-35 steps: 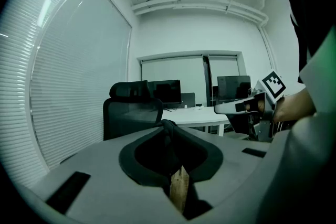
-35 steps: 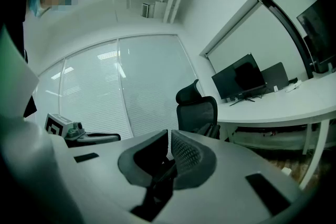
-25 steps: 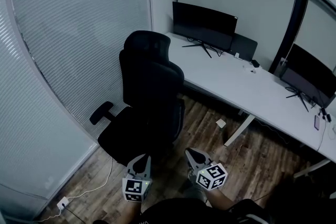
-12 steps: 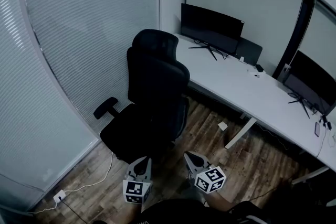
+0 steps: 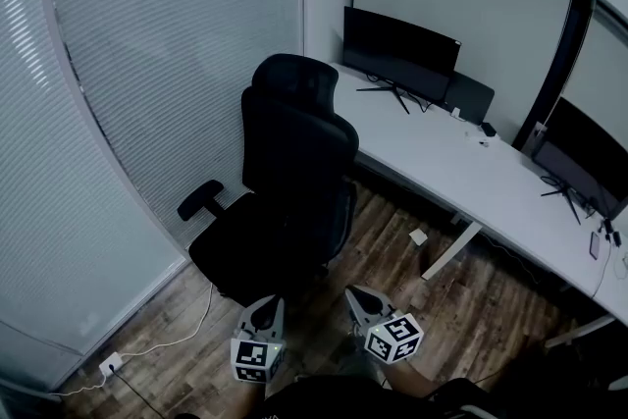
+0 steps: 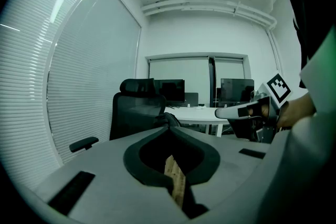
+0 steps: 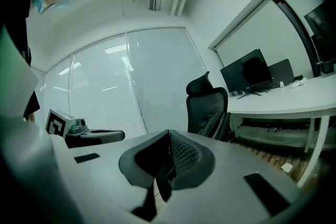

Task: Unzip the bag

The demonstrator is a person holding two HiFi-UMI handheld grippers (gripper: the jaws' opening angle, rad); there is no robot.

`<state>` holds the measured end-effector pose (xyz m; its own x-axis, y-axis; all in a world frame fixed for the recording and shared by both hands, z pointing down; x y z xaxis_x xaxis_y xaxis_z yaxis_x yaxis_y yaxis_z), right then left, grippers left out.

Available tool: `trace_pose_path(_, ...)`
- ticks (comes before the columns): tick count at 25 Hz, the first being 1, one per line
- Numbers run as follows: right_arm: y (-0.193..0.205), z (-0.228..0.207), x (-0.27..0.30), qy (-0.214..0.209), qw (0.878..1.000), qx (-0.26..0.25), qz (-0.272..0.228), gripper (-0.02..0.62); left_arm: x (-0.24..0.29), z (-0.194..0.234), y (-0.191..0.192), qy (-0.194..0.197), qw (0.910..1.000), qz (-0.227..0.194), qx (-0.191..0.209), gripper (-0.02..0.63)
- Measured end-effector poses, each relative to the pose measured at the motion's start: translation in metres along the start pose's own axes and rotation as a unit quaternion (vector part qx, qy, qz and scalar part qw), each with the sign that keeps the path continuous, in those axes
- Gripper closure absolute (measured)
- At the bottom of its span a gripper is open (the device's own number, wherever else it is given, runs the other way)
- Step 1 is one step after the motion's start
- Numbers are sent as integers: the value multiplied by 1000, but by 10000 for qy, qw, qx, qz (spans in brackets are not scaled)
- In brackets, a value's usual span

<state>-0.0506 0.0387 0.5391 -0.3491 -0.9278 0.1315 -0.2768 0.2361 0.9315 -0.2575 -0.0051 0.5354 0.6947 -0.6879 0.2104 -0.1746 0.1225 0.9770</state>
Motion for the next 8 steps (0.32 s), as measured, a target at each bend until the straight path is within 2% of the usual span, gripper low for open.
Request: trace_pose_path(8, 0, -1, 6, 34, 10000, -35, 20, 551, 4, 6, -5, 23, 10000, -16, -42, 588)
Point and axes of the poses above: the fingertips, and each gripper's own axes: x forward along the fingers, z to its left, y out of its underside, the point moved 6 cm from there along -x, backward along the fingers, and after that the axes turned 3 degrees about x, right-handed, at the moved point
